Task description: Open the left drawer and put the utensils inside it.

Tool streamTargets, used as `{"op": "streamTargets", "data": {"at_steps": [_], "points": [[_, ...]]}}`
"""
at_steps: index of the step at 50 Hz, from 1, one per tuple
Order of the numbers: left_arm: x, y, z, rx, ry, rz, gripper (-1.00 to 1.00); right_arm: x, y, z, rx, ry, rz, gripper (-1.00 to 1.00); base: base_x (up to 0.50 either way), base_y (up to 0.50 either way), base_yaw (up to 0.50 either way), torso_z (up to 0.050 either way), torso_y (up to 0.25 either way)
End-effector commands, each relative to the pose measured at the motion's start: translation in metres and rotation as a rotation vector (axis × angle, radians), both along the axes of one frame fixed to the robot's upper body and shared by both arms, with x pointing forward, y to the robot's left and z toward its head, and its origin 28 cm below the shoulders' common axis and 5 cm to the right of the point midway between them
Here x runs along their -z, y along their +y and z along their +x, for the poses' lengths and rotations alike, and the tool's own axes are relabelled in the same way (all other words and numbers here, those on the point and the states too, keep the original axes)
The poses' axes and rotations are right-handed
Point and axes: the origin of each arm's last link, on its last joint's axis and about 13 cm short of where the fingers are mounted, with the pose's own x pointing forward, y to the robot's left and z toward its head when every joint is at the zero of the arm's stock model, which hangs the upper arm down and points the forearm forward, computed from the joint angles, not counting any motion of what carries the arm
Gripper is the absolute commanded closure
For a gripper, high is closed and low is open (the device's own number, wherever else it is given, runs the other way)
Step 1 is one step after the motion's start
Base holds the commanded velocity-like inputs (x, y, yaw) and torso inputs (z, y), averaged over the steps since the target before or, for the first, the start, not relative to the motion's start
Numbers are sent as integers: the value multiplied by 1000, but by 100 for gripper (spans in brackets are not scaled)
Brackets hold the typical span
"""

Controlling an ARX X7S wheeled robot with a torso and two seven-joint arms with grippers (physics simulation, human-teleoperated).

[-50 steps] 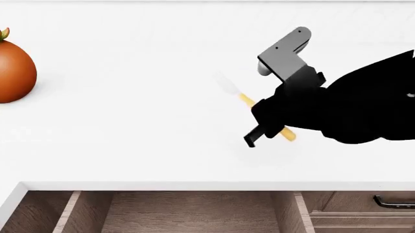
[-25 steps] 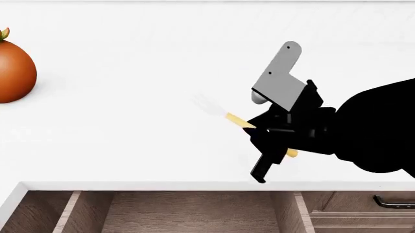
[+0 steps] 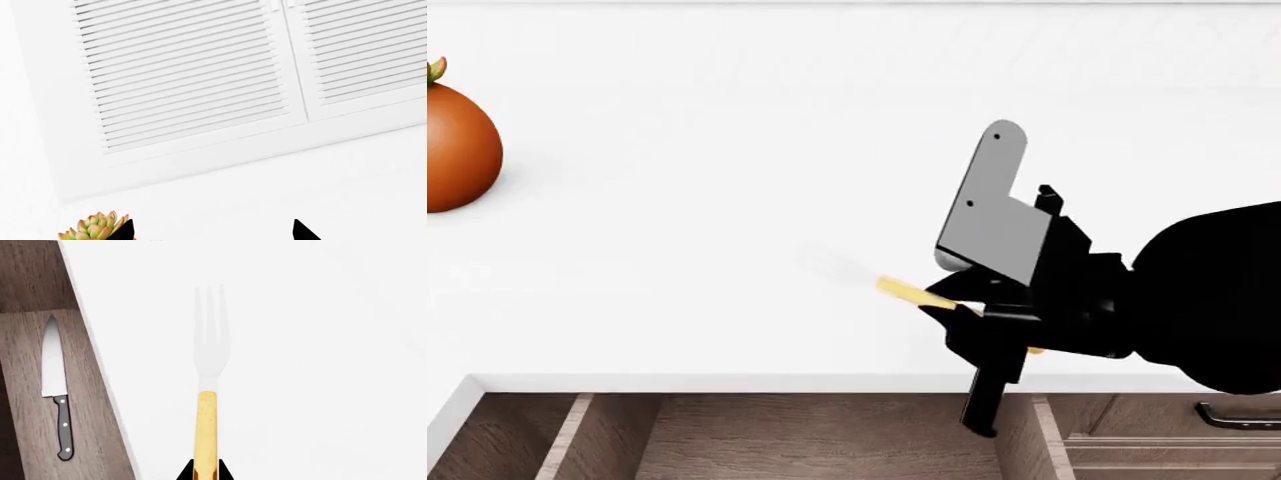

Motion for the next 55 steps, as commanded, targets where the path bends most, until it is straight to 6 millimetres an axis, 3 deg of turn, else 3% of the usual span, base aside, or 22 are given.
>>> {"op": "streamTargets", "data": {"at_steps": [1,31,55], "points": [[0,0,0,-1,0,0,-100,-1,2,-8,-74,-2,-22,100,0,0,0,0,0],[-1,-1,0,1,-3,2,-100,8,1,-19,-189,1,-64,100,0,0,0,0,0],[-1,0,0,-3,-3,1,-100,33,0,-25,-229,133,-106,100,0,0,0,0,0]]}}
